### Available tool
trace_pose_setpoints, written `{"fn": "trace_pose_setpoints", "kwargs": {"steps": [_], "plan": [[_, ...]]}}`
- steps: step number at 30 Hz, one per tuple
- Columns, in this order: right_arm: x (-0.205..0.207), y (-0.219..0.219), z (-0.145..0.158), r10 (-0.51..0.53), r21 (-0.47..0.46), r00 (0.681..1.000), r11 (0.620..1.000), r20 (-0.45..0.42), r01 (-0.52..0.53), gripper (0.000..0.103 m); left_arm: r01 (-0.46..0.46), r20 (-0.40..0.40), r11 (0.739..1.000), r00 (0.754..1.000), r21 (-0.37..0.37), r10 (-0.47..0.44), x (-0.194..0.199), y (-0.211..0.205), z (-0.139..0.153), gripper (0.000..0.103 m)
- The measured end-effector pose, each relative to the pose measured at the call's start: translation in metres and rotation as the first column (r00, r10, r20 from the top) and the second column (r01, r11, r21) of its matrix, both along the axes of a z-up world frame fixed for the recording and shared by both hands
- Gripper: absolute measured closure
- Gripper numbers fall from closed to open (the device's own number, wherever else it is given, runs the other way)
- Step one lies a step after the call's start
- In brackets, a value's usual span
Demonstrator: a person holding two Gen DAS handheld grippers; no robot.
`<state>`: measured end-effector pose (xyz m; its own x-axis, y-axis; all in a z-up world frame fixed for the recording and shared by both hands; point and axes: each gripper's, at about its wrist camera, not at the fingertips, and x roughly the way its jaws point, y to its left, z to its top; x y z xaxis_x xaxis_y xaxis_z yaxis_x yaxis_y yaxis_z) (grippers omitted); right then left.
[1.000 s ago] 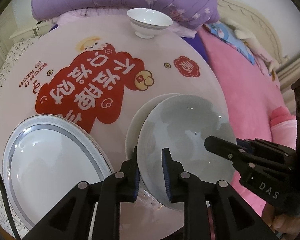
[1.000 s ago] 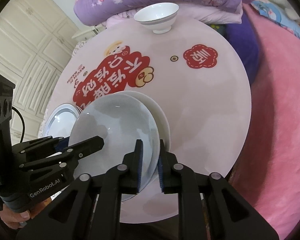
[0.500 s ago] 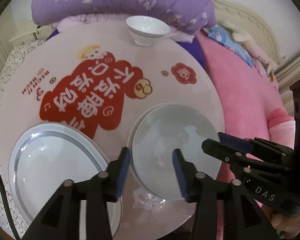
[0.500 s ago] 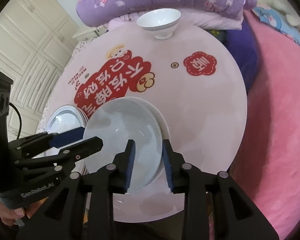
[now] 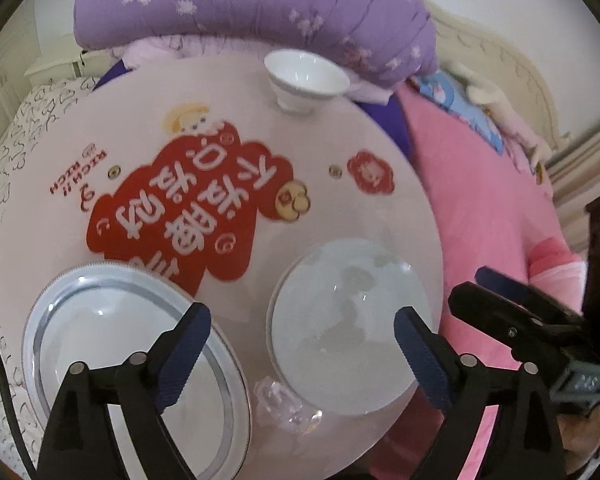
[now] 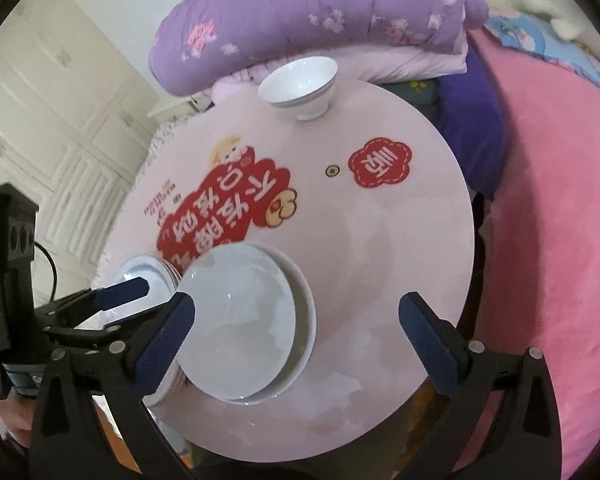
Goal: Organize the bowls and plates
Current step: 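Open both grippers to release the stacked bowls, then move both open grippers toward the remaining small white bowl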
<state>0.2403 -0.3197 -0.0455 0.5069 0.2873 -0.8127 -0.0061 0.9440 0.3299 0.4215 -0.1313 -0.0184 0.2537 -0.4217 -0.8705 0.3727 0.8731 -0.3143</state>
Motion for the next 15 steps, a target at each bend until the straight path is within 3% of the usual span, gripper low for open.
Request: {"fn": "trace_pose_setpoints", "kwargs": {"steps": [15], "plan": [[0.065, -0.03, 0.021, -0.057, 0.033, 0.997, 0.998, 0.049, 0.056, 0.0, -0.094, 0.026, 0.992, 0.995, -0.089, 0.097, 0.068, 0.012, 0.028, 0.011]]}}
